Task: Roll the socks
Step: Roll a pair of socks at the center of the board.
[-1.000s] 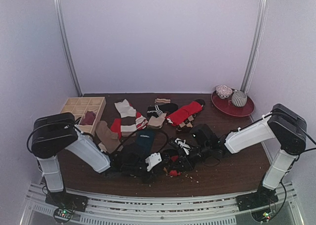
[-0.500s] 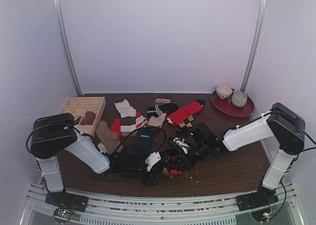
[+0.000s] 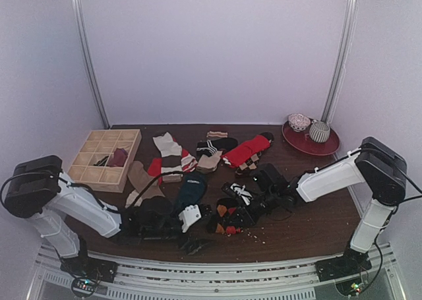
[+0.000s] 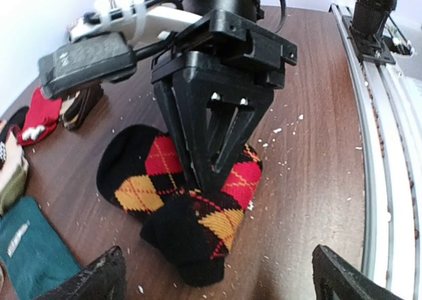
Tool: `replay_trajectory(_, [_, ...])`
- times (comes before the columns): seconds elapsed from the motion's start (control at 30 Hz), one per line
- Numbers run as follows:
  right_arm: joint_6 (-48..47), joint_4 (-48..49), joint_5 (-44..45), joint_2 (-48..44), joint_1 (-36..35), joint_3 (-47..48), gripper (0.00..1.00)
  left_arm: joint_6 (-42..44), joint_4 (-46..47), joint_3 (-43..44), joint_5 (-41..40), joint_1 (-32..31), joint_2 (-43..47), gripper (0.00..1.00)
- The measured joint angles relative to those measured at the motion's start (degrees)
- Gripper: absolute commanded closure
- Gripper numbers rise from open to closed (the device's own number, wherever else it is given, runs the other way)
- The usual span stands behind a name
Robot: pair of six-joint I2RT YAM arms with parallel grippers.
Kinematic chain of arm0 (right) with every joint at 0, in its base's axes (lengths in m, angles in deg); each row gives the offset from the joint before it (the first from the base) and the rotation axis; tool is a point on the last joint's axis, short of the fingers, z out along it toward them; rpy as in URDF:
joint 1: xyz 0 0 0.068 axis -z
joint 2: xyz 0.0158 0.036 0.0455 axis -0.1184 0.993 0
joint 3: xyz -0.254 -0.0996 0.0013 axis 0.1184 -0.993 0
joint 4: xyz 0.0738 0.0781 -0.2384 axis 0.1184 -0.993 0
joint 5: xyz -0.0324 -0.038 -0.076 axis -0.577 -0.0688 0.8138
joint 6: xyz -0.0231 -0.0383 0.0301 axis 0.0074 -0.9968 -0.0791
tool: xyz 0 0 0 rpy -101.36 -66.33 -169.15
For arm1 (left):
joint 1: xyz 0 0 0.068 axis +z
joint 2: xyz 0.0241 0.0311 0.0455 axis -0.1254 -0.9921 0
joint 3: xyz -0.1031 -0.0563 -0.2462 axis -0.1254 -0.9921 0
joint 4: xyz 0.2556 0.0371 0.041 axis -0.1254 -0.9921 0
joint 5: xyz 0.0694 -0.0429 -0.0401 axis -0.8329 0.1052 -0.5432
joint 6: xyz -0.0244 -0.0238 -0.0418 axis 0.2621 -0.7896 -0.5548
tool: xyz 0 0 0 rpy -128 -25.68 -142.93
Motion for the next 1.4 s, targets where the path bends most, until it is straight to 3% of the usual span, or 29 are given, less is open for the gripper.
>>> replay_trajectory(0.3, [0.00, 0.02, 0.02, -0.02, 0.00, 0.00, 0.85, 6.19, 1.70, 9.68, 2.36, 0.92, -13.40, 0.09])
replay_trajectory(0.5, [0.02, 0.70, 0.00, -0.09, 0.00, -0.44, 0.85, 6.01, 1.66, 10.27, 5.40, 3.37, -16.68, 0.27])
replay_trajectory(0.6, [0.02, 1.05, 0.00, -0.09, 0.00, -0.63, 0.85, 5.29, 1.57, 10.99, 6.73, 3.98, -17.64, 0.31])
replay_trajectory(0.83, [0.04, 1.40, -0.02, -0.11, 0.00, -0.76, 0.85, 3.76, 2.60, 10.60, 8.07, 4.26, -17.66, 0.16])
replay_trajectory(1.17, [0.02, 1.40, -0.04, 0.00, 0.00, -0.74, 0.85, 3.98, 4.22, 8.74, 8.72, 4.26, -14.58, 0.24])
replay_trajectory(1.27, [0.04, 1.42, -0.04, 0.00, 0.00, -0.74, 0.85, 4.07, 4.26, 9.42, 9.44, 4.26, -14.86, 0.31])
replay_trajectory(1.4, [0.04, 1.42, -0.07, 0.00, 0.00, -0.74, 0.85, 4.15, 4.22, 10.99, 10.25, 4.39, -16.79, 0.51])
